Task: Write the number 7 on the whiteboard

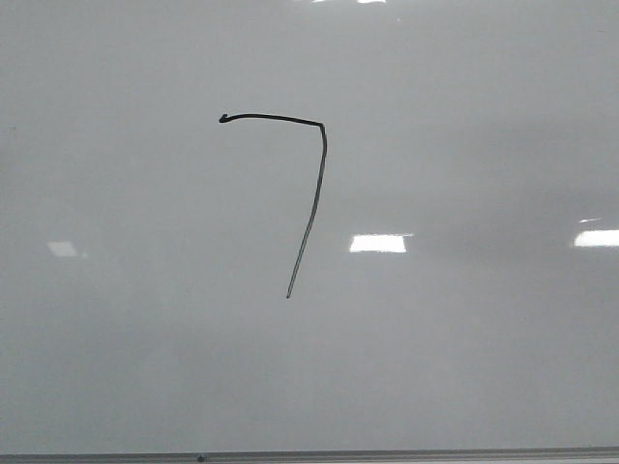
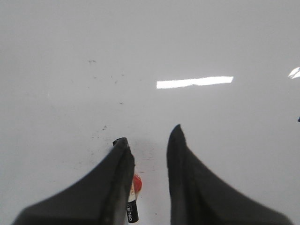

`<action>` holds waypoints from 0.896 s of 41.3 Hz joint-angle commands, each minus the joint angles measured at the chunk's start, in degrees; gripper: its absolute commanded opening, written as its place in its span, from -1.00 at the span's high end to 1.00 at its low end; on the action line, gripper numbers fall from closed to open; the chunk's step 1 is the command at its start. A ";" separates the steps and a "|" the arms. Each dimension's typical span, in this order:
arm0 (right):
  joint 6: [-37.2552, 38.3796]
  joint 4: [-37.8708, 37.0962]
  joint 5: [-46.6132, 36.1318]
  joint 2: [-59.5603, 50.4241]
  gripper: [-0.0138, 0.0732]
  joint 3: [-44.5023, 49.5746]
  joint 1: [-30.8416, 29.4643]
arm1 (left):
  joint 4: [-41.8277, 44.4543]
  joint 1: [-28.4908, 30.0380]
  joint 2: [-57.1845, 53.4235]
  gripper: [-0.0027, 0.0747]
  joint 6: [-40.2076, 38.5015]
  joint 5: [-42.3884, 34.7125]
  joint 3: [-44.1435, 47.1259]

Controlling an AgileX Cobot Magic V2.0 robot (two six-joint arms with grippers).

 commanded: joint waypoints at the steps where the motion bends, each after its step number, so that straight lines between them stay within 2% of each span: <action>1: -0.20 1.41 -3.63 0.17 0.84 -1.46 -0.27 | 0.21 -1.23 -4.83 0.84 0.00 -1.48 -0.26; 4: -0.20 1.41 -3.63 0.17 0.84 -1.46 -0.27 | 0.21 -1.32 -8.08 0.98 0.00 -1.26 0.62; 13: -0.20 1.41 -3.57 0.17 0.84 -1.46 -0.27 | 0.21 -1.32 -13.32 0.98 0.00 -1.50 1.15; 37: -0.20 1.41 -3.52 0.17 0.84 -1.46 -0.27 | 0.21 -1.32 -13.54 0.98 0.00 -1.50 1.15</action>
